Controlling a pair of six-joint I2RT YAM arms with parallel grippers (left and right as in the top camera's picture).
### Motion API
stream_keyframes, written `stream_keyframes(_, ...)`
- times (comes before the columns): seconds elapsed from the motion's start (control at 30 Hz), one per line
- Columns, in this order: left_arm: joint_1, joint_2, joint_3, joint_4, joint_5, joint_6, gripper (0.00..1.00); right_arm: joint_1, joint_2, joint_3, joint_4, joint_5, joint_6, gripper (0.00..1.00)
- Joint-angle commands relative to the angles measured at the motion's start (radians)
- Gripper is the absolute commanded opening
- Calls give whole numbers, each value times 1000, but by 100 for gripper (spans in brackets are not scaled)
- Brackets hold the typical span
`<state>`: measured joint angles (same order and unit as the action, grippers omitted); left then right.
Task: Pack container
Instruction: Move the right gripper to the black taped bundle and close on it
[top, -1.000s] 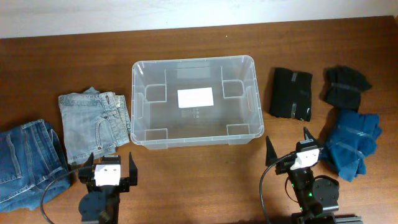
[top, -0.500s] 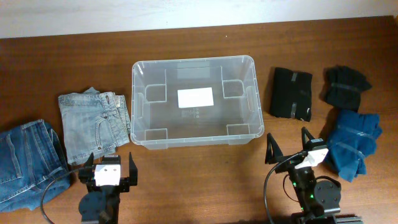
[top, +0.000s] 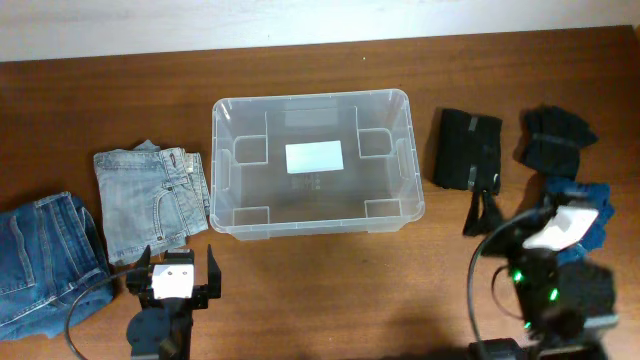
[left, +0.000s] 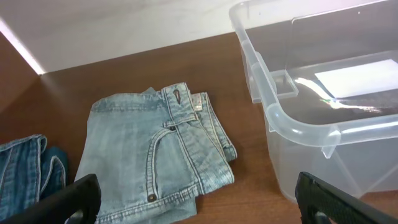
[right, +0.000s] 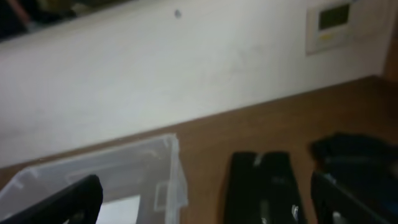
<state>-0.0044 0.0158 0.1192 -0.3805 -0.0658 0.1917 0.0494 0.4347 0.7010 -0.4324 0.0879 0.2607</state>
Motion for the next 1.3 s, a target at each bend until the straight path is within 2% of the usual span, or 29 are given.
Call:
stream_keyframes(0.0, 5, -4, -5, 2, 10, 16, 99, 8, 197, 199, -98, 49, -21, 99)
stream_keyframes(0.13, 5, -4, -5, 2, 10, 16, 99, -22, 428, 434, -276, 48, -26, 99)
stream_keyframes(0.27, 5, -4, -5, 2, 10, 16, 99, -99, 656, 674, -481, -8, -142, 99)
stream_keyframes(0.33, 5, -4, -5, 1, 10, 16, 99, -147, 758, 788, -590, -34, -153, 98)
stream_keyframes(0.47, 5, -4, -5, 1, 10, 16, 99, -232, 916, 956, -693, -29, -153, 98)
stream_keyframes(0.67, 5, -4, -5, 1, 10, 16, 99, -303, 1038, 978, -688, -24, -171, 98)
stream_keyframes(0.9, 5, -4, -5, 1, 10, 16, 99, -352, 1191, 975, -761, -40, -180, 98)
stream_keyframes(1.07, 5, -4, -5, 2, 10, 16, 99, -368, 1306, 974, -733, -148, -288, 99)
stream_keyframes(1.27, 5, -4, -5, 1, 10, 16, 99, -414, 1423, 974, -688, -281, -336, 86)
